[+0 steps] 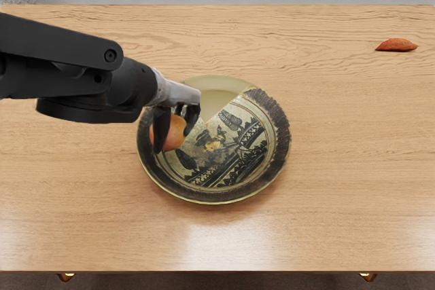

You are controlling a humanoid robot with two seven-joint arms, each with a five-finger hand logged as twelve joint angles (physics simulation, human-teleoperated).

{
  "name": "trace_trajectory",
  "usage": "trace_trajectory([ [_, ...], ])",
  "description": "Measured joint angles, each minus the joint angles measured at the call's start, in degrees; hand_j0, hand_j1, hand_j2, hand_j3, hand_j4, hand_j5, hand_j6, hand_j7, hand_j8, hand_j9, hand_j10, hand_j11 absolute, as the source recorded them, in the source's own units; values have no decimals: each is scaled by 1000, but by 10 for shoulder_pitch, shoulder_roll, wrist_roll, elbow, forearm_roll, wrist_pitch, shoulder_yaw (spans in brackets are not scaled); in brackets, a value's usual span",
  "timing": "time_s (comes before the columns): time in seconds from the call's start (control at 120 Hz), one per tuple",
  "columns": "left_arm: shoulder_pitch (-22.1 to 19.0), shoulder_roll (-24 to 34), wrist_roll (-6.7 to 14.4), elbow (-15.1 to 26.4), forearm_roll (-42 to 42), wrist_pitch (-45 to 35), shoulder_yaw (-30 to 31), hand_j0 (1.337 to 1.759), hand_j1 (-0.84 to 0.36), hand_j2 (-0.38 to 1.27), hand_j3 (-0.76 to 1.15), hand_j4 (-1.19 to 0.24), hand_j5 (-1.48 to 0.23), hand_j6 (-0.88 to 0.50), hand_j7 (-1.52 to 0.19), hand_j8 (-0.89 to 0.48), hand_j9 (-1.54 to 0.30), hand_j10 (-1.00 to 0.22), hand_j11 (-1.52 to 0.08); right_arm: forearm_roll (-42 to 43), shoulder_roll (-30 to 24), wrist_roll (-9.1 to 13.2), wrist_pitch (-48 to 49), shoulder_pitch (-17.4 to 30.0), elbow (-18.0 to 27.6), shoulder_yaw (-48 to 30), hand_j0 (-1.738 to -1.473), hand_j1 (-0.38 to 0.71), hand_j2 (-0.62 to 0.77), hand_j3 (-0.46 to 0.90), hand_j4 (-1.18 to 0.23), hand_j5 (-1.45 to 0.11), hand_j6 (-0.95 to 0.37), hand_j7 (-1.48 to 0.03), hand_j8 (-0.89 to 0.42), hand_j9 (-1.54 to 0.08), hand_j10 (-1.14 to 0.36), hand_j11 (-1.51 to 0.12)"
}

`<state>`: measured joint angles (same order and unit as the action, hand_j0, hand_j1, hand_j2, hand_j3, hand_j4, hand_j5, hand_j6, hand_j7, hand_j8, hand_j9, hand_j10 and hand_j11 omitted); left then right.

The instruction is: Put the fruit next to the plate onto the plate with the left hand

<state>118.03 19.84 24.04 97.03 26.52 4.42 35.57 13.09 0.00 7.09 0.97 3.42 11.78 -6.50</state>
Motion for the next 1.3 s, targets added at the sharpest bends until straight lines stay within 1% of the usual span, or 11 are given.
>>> trace_trajectory([
  [0.092, -5, -48, 5, -17, -3, -23, -4, 1650, -81, 151, 0, -816, -1239, -347, -1197, -336, -1164, -617, -1163, 0, 0, 0, 0, 0, 0, 0, -1658, -310, -7, 0, -33, -43, -33, -43, -33, -43, -33, -43],
  [0.15, -10, -73, 9, -31, -6, -38, -5, 1651, -160, 332, 0, -813, -1250, -303, -1198, -298, -1167, -598, -1164, 0, 0, 0, 0, 0, 0, 0, -1658, -310, -7, 0, -33, -43, -33, -43, -33, -43, -33, -43],
  [0.192, -13, -85, 11, -40, -6, -49, -5, 1651, -163, 268, 0, -814, -1251, -287, -1199, -286, -1166, -588, -1164, 0, 0, 0, 0, 0, 0, 0, -1658, -310, -7, 0, -33, -43, -33, -43, -33, -43, -33, -43],
  [0.217, -16, -89, 12, -44, -6, -56, -6, 1652, -185, 344, 0, -815, -1252, -275, -1196, -286, -1165, -599, -1163, 0, 0, 0, 0, 0, 0, 0, -1658, -310, -7, 0, -33, -43, -33, -43, -33, -43, -33, -43],
  [0.267, -18, -97, 13, -51, -5, -68, -5, 1652, -197, 330, 0, -813, -1258, -255, -1193, -271, -1163, -581, -1162, 0, 0, 0, 0, 0, 0, 0, -1658, -310, -7, 0, -33, -43, -33, -43, -33, -43, -33, -43],
  [0.5, -46, -137, 14, -75, 1, -90, -5, 1652, -142, 250, 0, -833, -1222, -309, -1201, -297, -1160, -651, -1162, 0, 0, 0, 0, 0, 0, 0, -1658, -310, -7, 0, -33, -43, -33, -43, -33, -43, -33, -43],
  [0.6, -51, -143, 14, -80, 4, -91, -5, 1652, -283, 498, 0, -825, -1240, -232, -1212, -243, -1161, -600, -1169, 0, 0, 0, 0, 0, 0, 0, -1658, -310, -7, 0, -33, -43, -33, -43, -33, -43, -33, -43],
  [0.775, -56, -146, 14, -83, 5, -108, -5, 1652, -293, 501, 0, -810, -1227, -220, -1188, -254, -1143, -611, -1152, 0, 0, 0, 0, 0, 0, 0, -1658, -310, -7, 0, -33, -43, -33, -43, -33, -43, -33, -43],
  [0.883, -61, -148, 14, -83, 7, -130, -4, 1654, -273, 498, 0, -747, -1094, -298, -1066, -335, -1035, -625, -1042, 0, 0, 0, 0, 0, 0, 0, -1658, -310, -7, 0, -33, -43, -33, -43, -33, -43, -33, -43],
  [1.0, -65, -148, 13, -83, 8, -156, -3, 1656, -232, 403, 0, -637, -901, -373, -883, -402, -866, -568, -870, 0, 0, 0, 0, 0, 0, 0, -1658, -310, -7, 0, -33, -43, -33, -43, -33, -43, -33, -43],
  [1.3, -69, -148, 11, -80, 7, -205, 3, 1657, -84, 144, 0, -397, -532, -335, -528, -343, -525, -381, -525, 0, 0, 0, 0, 0, 0, 0, -1658, -310, -7, 0, -33, -43, -33, -43, -33, -43, -33, -43],
])
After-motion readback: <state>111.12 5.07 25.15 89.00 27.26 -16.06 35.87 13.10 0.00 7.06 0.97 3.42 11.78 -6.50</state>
